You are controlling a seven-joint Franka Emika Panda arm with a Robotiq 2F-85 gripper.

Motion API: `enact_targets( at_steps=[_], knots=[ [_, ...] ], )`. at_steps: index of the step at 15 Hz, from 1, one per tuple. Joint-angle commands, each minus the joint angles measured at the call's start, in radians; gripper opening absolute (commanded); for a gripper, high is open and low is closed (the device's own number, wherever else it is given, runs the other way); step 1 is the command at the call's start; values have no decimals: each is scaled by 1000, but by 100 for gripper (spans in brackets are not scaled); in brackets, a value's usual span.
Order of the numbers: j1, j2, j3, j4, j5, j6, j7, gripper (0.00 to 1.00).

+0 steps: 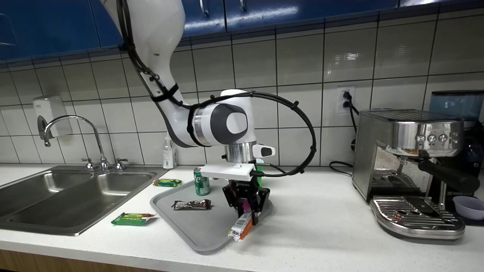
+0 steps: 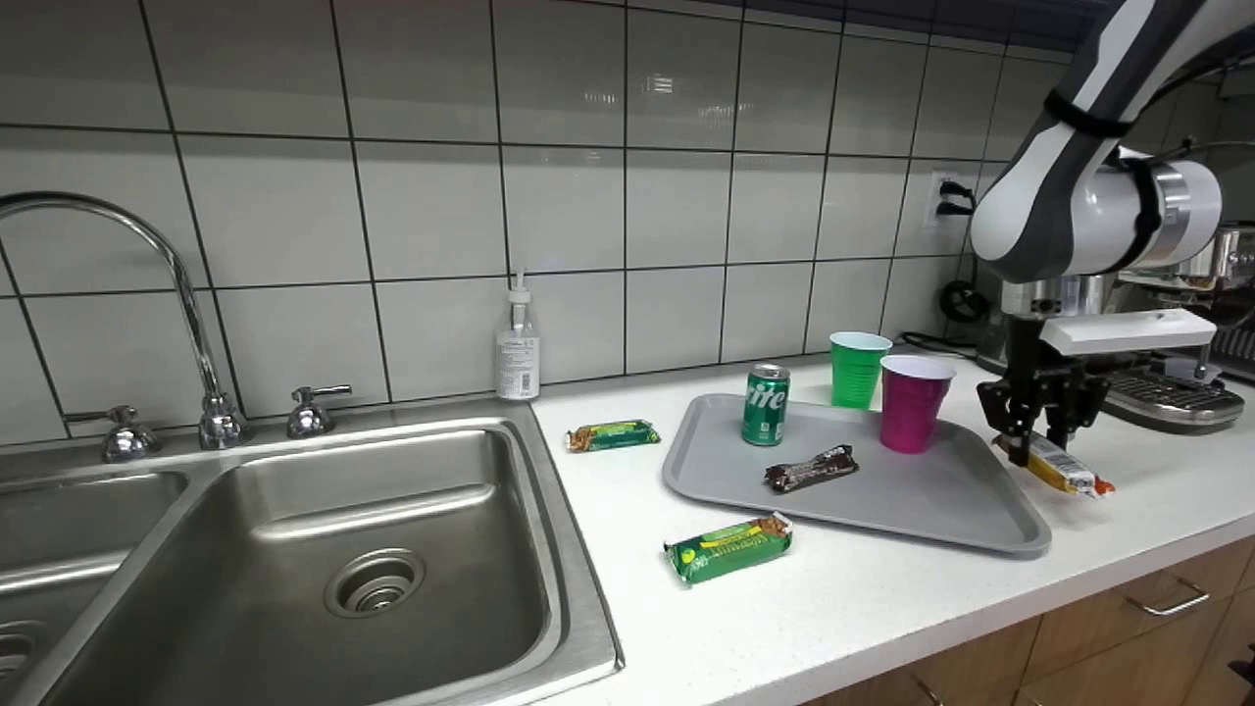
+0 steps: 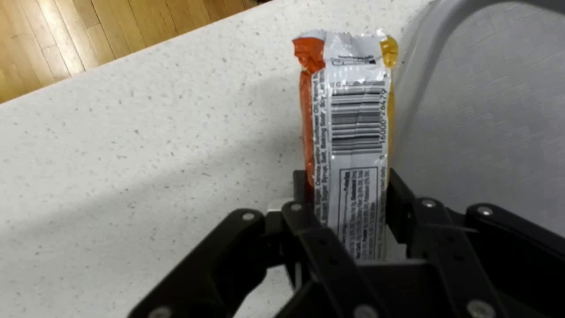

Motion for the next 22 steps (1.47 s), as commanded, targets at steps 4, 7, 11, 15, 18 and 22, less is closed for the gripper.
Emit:
enact_targets(
  at_steps=[4, 7, 11, 15, 18, 22],
  knots=[
    [-24, 72, -39, 106, 22, -50, 109, 17],
    [-30, 133, -53, 175, 31, -64, 165, 17],
    [-36, 213, -73, 270, 42, -87, 234, 17],
    [-54, 277, -78, 354, 62, -132, 261, 17],
    [-65, 301, -78, 391, 66, -156, 266, 17],
    [-72, 300, -76, 407, 65, -179, 259, 81]
  ],
)
